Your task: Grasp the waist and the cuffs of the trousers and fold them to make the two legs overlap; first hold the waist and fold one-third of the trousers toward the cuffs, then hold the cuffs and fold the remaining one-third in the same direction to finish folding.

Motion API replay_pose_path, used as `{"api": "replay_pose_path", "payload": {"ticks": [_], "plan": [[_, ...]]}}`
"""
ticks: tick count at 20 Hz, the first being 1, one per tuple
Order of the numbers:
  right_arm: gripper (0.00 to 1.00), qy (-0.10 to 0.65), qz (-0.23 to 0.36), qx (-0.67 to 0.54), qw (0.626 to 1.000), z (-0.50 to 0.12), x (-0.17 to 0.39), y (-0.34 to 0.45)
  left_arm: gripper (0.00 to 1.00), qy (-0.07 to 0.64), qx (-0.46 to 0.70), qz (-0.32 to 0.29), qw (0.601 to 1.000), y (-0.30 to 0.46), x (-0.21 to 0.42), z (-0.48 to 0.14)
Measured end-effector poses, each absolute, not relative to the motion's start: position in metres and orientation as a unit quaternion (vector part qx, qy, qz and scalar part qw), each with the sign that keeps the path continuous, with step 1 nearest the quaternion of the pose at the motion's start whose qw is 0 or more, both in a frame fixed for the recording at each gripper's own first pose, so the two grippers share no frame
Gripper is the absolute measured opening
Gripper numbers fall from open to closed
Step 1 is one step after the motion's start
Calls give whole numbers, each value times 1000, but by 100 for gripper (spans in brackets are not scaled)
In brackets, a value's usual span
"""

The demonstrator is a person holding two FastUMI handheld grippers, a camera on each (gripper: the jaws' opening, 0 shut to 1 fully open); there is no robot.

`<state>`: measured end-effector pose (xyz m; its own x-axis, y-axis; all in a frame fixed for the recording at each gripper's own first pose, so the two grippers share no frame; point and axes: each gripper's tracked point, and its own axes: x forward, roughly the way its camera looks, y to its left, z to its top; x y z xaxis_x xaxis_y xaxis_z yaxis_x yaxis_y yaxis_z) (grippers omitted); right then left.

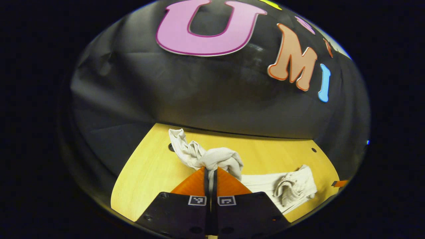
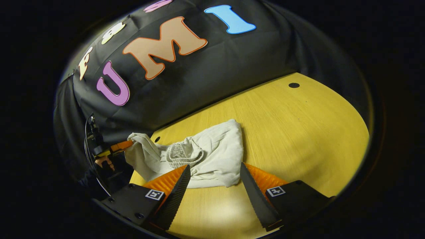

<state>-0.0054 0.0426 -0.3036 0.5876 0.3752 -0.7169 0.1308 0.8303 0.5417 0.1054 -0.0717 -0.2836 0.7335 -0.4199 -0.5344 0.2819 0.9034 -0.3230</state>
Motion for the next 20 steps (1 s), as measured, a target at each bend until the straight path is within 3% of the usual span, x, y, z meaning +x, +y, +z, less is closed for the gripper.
{"api": "replay_pose_path", "payload": {"ticks": [12,20], "plan": [[96,424,31,314,849,-300,-21,-50,0,283,-105,-317,899,-260,53,-200],[96,422,13,311,852,-299,-37,-104,0,306,-54,-370,875,-369,4,-223]]}}
